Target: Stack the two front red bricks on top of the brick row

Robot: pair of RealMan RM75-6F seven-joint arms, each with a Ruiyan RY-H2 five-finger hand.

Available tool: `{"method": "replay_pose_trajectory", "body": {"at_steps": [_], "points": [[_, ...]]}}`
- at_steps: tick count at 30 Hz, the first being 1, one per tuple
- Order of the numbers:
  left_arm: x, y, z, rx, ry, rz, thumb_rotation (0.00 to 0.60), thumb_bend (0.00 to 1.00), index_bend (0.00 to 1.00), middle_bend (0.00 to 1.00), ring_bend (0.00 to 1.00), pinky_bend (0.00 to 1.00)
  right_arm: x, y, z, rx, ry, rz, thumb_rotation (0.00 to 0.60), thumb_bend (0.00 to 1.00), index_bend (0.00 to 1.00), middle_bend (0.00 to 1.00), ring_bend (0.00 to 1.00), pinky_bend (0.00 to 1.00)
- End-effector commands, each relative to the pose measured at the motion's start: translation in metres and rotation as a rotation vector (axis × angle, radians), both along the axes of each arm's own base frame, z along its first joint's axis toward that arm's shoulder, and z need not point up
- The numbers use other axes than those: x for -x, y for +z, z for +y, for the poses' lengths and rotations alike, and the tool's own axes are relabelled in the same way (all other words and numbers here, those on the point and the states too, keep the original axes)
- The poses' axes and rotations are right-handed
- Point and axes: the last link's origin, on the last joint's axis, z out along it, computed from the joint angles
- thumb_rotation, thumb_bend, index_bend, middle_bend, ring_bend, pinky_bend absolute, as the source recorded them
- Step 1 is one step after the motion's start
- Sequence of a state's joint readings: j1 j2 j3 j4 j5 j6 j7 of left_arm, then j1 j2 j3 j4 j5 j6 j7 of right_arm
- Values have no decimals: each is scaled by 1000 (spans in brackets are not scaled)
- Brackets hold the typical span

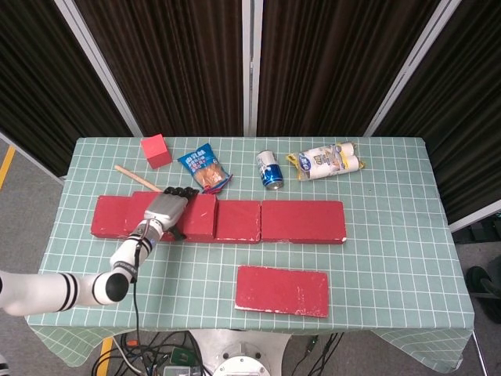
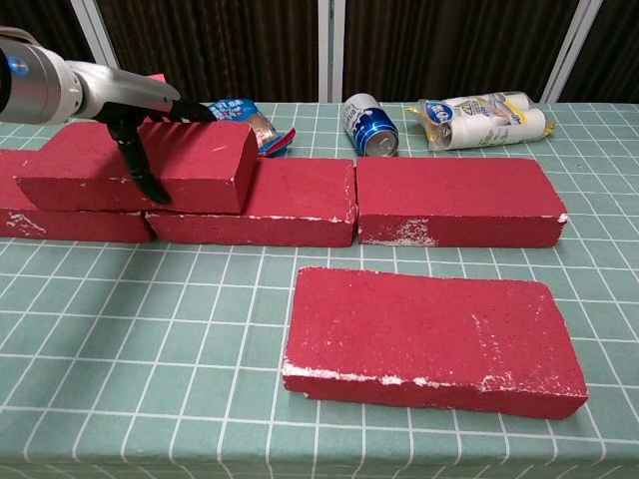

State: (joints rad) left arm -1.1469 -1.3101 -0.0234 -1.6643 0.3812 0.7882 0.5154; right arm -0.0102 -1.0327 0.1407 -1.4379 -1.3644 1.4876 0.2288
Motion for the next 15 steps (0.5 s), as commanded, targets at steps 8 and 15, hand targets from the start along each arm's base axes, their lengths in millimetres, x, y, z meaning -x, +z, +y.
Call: {"method": "replay_pose_trajectory", "body": {"at_steps": [8, 15], "points": [[1, 2, -2, 3, 5, 10, 600, 107, 26, 0, 0, 0, -1, -1, 0, -2, 0, 7, 600, 0, 0, 0, 0, 0], [2, 1, -2, 9, 8, 2, 600, 106, 26, 0, 0, 0, -2, -1, 0, 2, 11, -5, 600, 0, 0, 0, 0, 0]]}}
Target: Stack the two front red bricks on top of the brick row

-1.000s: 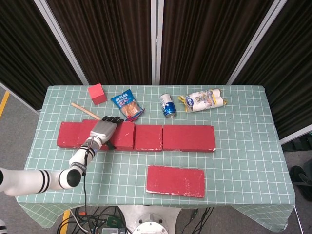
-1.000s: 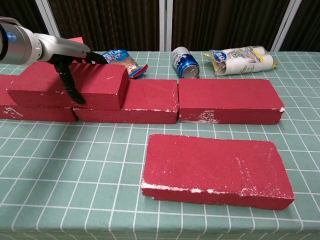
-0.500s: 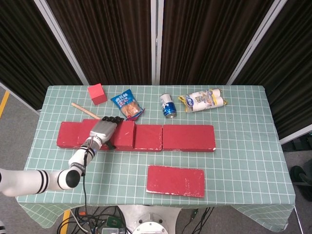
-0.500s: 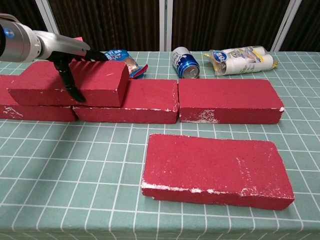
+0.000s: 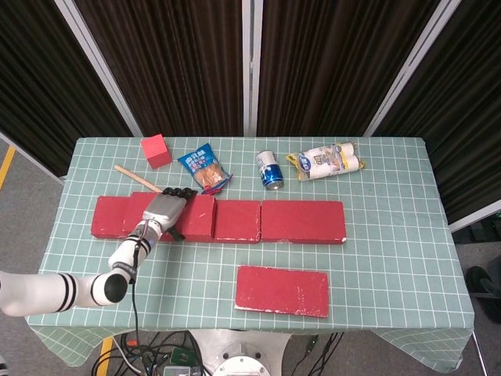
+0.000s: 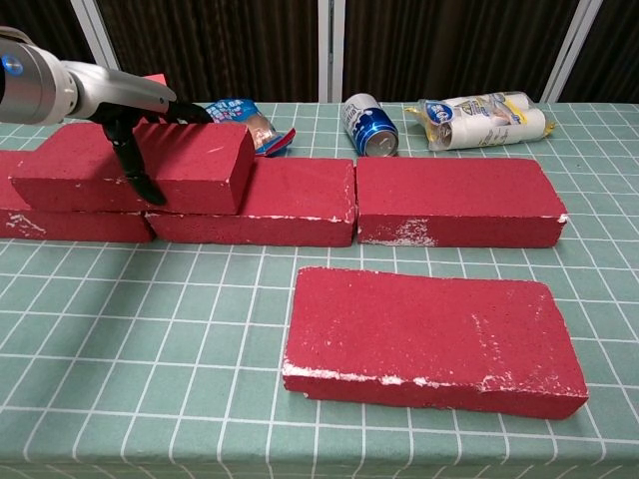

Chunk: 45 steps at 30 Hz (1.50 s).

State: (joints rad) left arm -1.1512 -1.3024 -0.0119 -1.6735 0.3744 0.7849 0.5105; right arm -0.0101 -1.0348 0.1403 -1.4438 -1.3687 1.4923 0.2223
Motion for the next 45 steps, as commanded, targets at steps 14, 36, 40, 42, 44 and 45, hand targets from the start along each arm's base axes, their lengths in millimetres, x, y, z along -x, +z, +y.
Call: {"method": "replay_pose_trajectory", "body": {"at_steps": [14, 36, 40, 42, 44, 45], "points": [[1, -3, 1, -9, -2, -20, 600, 91, 3, 0, 0, 0, 2, 0, 1, 1, 2, -6, 600, 0, 0, 0, 0, 0], [0, 1, -2, -14, -1, -30, 600, 91, 0, 0, 0, 0, 2, 1, 1, -3, -1, -4, 600, 0, 0, 0, 0, 0], [-1, 15, -12, -30, -16, -37, 600, 91, 0, 0, 0, 0, -1, 3, 2, -1, 7, 1, 600, 0, 0, 0, 0, 0], [2, 28, -21, -53, -18, -49, 600, 91, 0, 0, 0, 0, -4, 2, 3, -9, 6, 7, 600, 0, 0, 0, 0, 0], [8, 44, -31, -98, -15, -73, 600, 91, 0, 0, 0, 0, -10, 1, 5, -20, 15, 19, 600, 0, 0, 0, 0, 0], [11, 52, -36, -124, -14, -86, 600, 91, 0, 0, 0, 0, -13, 0, 6, -27, 22, 25, 600, 0, 0, 0, 0, 0]]}}
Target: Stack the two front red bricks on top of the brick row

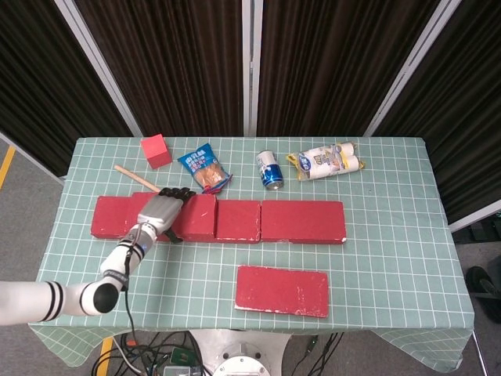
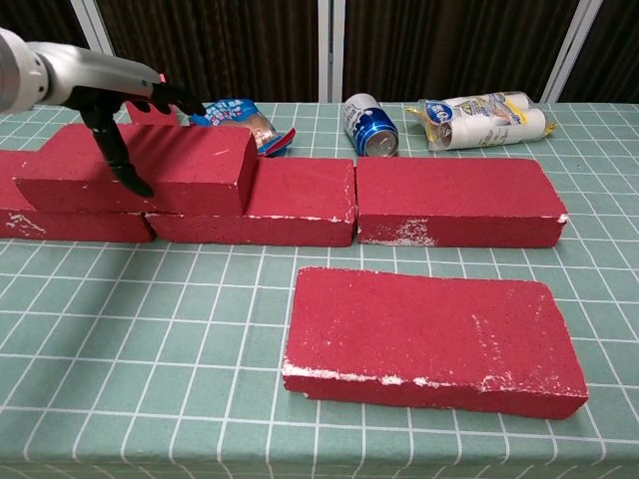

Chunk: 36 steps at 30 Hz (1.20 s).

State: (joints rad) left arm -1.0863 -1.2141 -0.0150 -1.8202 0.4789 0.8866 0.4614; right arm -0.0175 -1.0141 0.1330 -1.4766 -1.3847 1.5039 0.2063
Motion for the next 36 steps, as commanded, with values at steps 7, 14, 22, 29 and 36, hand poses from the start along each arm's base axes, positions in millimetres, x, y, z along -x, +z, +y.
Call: {"method": "replay_pose_trajectory", "body": {"at_steps": [7, 14, 22, 29, 36], "points": [[67, 87, -66, -337, 37, -99, 600, 91, 0, 0, 0, 0, -40, -21, 0, -110, 106, 16, 600, 0, 0, 0, 0, 0], [141, 111, -106, -391, 116, -209, 600, 80, 0, 0, 0, 0, -78, -65, -11, -314, 187, 30, 600, 0, 0, 0, 0, 0], [191, 126, -129, -401, 63, -243, 600, 65, 7, 0, 0, 0, -144, -111, -17, -519, 314, 65, 600, 0, 0, 0, 0, 0], [218, 125, -141, -298, 160, -302, 600, 17, 7, 0, 0, 0, -189, -160, -5, -645, 352, 133, 600, 0, 0, 0, 0, 0], [233, 133, -141, -311, 164, -311, 600, 11, 7, 0, 0, 0, -211, -202, 2, -770, 347, 95, 600, 0, 0, 0, 0, 0]]}}
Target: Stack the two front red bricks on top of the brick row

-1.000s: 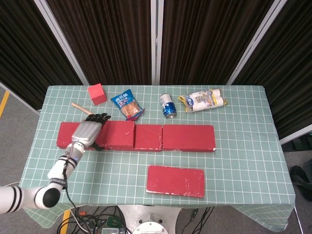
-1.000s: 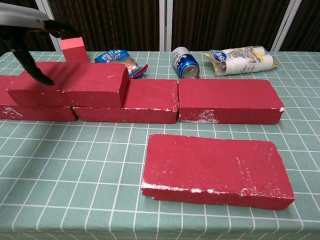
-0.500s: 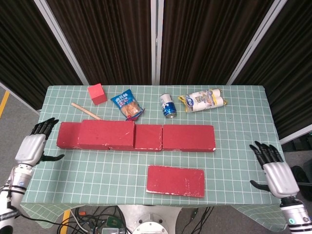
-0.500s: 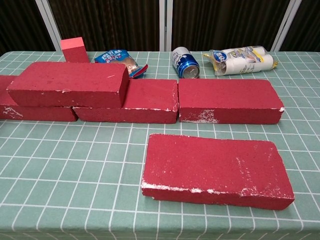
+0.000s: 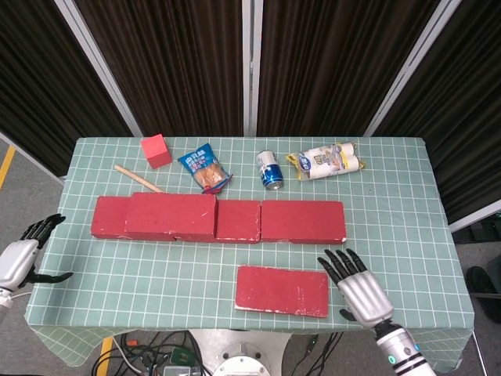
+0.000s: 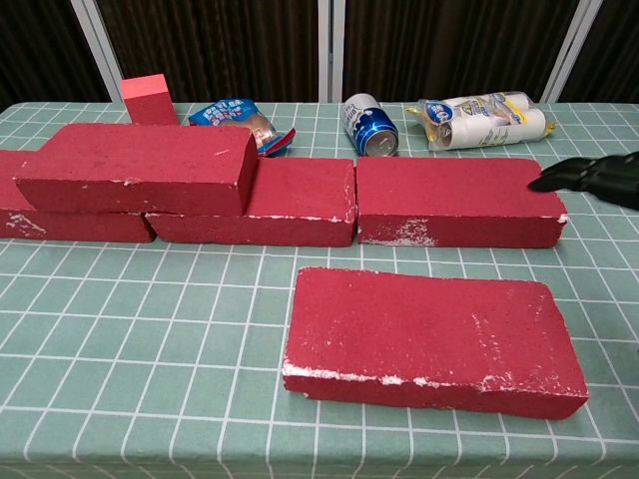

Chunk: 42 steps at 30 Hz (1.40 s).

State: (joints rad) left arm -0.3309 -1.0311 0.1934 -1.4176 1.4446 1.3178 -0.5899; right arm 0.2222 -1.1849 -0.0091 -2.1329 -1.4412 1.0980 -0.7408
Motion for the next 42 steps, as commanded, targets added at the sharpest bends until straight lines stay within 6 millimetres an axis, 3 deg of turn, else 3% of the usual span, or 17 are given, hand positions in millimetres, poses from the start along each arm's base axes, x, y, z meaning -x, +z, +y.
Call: {"method": "replay_pose_trajectory", "body": {"at_steps": [1, 10, 22, 42], "points": [[6, 0, -3, 7, 10, -1, 600, 11, 7, 0, 0, 0, -23, -34, 7, -131, -2, -35, 600, 0, 0, 0, 0, 0], [14, -2, -5, 25, 36, -8, 600, 1, 7, 0, 0, 0, -39, -72, 5, -153, -3, -72, 600, 0, 0, 0, 0, 0], [21, -6, -4, 44, 45, 0, 600, 1, 7, 0, 0, 0, -36, -89, -14, -139, -91, -166, 600, 0, 0, 0, 0, 0], [26, -6, -7, 59, 65, 12, 600, 2, 7, 0, 0, 0, -29, -106, -35, -166, -185, -180, 600, 0, 0, 0, 0, 0]]}}
